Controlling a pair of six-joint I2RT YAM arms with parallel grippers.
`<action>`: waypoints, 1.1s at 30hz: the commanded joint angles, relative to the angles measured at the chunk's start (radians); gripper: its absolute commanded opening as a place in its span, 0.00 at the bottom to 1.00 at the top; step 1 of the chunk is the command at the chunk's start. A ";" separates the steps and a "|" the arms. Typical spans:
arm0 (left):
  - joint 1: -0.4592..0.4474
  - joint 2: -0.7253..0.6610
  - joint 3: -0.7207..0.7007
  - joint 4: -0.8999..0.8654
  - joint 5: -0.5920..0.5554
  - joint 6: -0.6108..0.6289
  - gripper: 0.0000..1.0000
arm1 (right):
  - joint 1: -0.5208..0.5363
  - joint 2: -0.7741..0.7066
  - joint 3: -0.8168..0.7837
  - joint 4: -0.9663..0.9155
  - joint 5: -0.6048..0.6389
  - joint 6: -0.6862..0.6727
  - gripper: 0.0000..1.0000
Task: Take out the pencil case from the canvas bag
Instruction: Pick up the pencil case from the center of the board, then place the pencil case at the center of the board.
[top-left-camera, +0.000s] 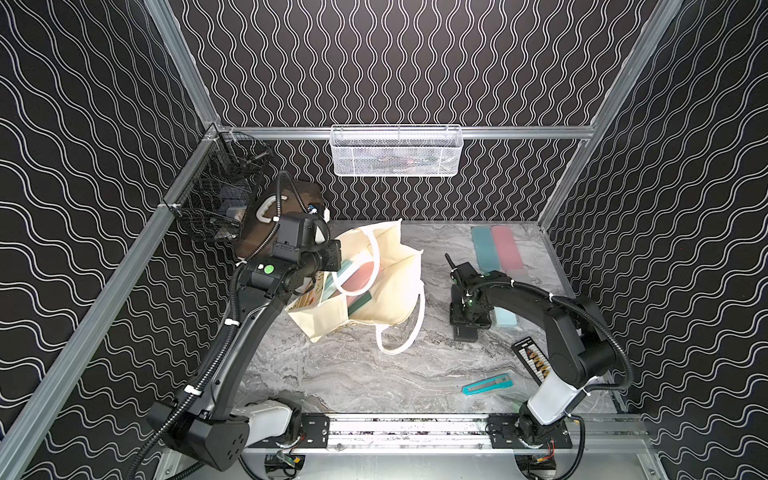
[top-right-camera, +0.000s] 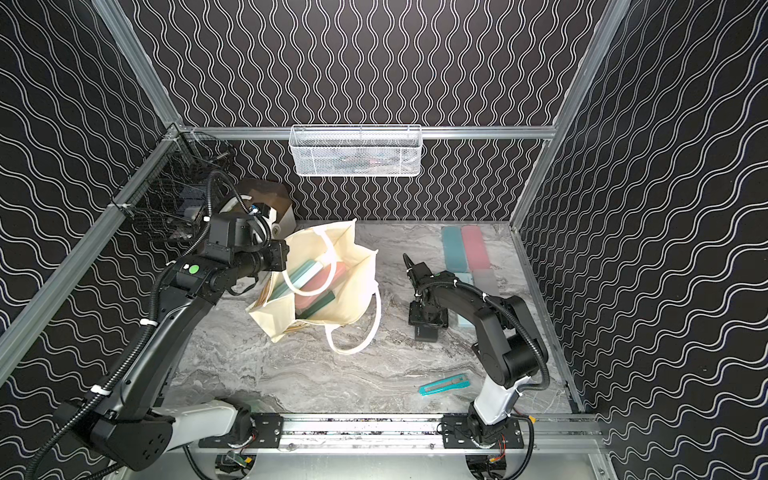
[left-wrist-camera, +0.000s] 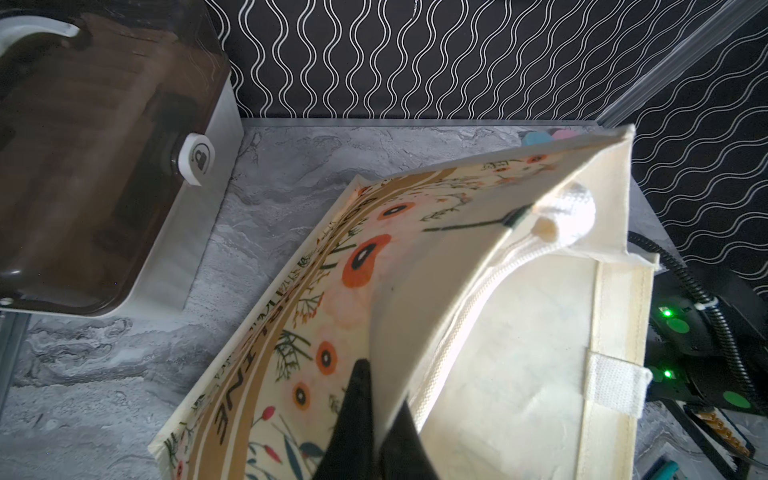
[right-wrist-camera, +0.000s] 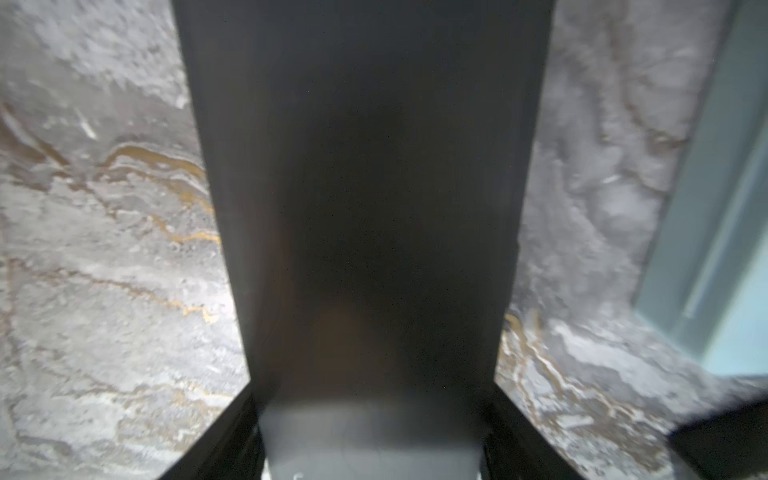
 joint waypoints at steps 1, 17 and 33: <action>-0.006 0.013 0.006 0.034 0.057 -0.034 0.00 | 0.001 -0.037 0.018 -0.019 0.030 -0.008 0.65; -0.138 0.008 -0.016 0.041 -0.089 -0.125 0.00 | -0.083 0.285 0.548 -0.176 0.119 -0.204 0.58; -0.138 0.020 0.090 -0.029 -0.222 -0.079 0.00 | -0.223 0.604 0.967 -0.254 0.098 -0.299 0.56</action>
